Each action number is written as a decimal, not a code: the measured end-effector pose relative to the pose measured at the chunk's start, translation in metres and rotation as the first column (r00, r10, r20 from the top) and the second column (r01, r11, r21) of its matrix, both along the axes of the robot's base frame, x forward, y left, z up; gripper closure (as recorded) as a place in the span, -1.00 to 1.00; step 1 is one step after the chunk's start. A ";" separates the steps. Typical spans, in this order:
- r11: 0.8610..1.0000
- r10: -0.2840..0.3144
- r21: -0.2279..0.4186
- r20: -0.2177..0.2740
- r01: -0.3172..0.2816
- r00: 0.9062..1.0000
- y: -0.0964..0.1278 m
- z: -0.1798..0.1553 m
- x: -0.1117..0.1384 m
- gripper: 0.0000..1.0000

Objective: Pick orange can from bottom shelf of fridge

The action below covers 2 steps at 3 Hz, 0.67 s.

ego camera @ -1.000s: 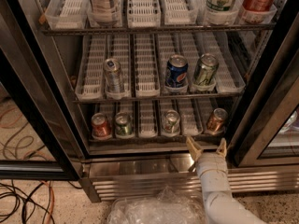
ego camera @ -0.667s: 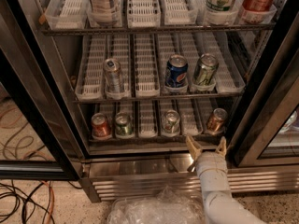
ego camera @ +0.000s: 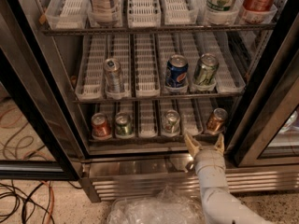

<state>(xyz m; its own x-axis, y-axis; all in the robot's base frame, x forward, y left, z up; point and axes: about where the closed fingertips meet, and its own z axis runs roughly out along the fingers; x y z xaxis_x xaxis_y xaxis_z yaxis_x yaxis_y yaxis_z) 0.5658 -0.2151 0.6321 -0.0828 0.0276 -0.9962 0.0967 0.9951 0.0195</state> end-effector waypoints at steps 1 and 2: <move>1.000 -0.019 -0.012 -0.021 0.019 1.000 -0.006 -0.009 0.003 -0.46; 0.998 -0.049 -0.032 -0.032 0.048 0.998 -0.020 -0.014 0.009 -0.42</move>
Offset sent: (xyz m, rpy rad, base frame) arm 0.0154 -0.0393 -0.0212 -0.0541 0.0487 -0.0860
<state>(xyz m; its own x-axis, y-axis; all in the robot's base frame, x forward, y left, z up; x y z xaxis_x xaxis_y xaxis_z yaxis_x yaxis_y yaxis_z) 0.5750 -0.2356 0.6180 -0.1149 0.0017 -0.9934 0.1450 0.9893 -0.0150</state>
